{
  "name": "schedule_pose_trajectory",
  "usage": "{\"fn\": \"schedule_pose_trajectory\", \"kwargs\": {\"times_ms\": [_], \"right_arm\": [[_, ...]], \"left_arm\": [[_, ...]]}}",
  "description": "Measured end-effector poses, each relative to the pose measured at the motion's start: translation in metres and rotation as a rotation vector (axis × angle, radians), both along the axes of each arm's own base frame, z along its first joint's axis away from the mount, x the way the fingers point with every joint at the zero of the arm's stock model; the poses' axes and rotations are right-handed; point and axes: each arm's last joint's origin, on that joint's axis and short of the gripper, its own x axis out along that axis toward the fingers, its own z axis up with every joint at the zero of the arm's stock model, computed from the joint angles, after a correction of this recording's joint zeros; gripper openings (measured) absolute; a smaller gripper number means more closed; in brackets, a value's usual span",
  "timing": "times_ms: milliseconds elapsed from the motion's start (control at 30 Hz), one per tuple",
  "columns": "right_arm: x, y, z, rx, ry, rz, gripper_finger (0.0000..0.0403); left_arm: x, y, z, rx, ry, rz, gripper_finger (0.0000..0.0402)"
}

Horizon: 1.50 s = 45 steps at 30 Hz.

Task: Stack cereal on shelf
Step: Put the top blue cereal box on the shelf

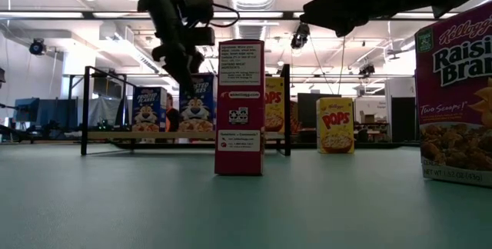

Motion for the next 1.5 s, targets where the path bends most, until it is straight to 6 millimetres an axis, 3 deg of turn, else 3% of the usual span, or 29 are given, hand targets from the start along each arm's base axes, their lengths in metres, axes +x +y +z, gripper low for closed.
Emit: {"fn": "schedule_pose_trajectory", "kwargs": {"times_ms": [467, 733, 1200, 1500], "right_arm": [[0.0, 0.0, 0.0, 0.0, 0.003, -0.008, 0.0196], [0.0, 0.0, 0.0, 0.0, 0.004, -0.008, 0.0196], [0.0, 0.0, -0.001, 0.0, 0.006, -0.008, 0.0196], [0.0, 0.0, -0.001, 0.0, 0.005, -0.008, 0.0196]], "left_arm": [[-0.009, -0.007, 0.009, -0.015, 0.006, 0.028, 0.0146], [-0.024, -0.013, 0.009, -0.034, 0.142, 0.079, 0.0147], [-0.047, -0.017, 0.013, 0.081, 0.357, 0.168, 0.0148], [-0.071, 0.0, 0.025, 0.153, 0.396, 0.216, 0.0148]]}}
